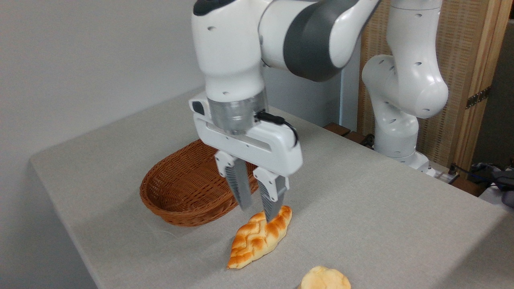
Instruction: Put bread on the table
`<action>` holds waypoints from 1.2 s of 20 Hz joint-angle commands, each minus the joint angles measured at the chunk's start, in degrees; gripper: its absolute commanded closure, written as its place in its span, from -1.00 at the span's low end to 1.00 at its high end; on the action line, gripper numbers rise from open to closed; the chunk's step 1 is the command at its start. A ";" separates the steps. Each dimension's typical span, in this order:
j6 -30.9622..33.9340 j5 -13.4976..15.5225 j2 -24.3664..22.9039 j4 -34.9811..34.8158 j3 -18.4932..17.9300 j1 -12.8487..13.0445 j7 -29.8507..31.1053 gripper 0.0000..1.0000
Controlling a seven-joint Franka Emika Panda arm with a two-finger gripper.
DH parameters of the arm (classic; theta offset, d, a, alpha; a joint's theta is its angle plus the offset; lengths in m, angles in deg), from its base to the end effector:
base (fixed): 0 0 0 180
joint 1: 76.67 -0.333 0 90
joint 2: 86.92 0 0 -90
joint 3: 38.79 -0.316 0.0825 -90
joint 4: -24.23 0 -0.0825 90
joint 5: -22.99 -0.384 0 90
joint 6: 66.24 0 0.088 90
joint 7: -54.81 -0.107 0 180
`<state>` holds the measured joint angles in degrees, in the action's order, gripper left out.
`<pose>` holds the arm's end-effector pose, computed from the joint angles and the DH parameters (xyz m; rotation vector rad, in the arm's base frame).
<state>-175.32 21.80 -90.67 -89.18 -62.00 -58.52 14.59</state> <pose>0.5362 0.0527 0.4914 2.9800 -0.9572 -0.0184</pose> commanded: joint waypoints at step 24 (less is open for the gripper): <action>0.97 4.10 -1.00 8.82 14.25 -0.39 0.14 -1.00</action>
